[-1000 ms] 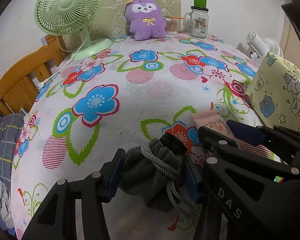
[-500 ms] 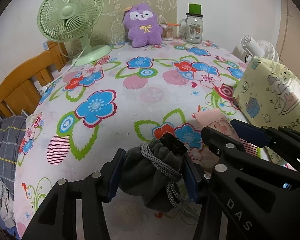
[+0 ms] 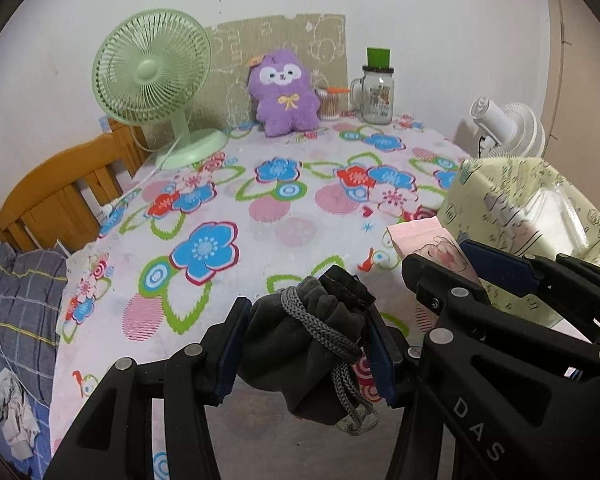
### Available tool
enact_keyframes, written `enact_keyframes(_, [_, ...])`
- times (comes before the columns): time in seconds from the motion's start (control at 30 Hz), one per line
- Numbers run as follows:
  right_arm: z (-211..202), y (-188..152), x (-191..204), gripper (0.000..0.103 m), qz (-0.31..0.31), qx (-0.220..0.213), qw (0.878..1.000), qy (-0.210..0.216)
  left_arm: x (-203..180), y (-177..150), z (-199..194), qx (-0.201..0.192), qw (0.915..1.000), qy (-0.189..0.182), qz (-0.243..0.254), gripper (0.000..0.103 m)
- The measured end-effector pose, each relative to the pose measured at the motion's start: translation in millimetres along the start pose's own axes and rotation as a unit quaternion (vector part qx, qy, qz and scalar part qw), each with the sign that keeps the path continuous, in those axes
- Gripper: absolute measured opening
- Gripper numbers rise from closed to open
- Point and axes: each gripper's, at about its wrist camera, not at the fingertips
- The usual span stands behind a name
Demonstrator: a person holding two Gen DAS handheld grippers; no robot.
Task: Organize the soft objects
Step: 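Carry the gray pouch and pink wipes pack over the paper box and lower them inside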
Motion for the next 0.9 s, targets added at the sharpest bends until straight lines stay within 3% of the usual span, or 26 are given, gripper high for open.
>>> enact_keyframes(0.9, [-75,33,-16,0.04,-0.001,-0.071,0.997,0.0,-21,38,-68,-0.07,0.9974,0.011,0.013,0.056])
Point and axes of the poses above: each gripper's, at about its wrist camera, not at the fingertips, and z roughly the way its jaws point, x to its left, y to its top, and after that the axes turned 3 degrees about -z, right-handed
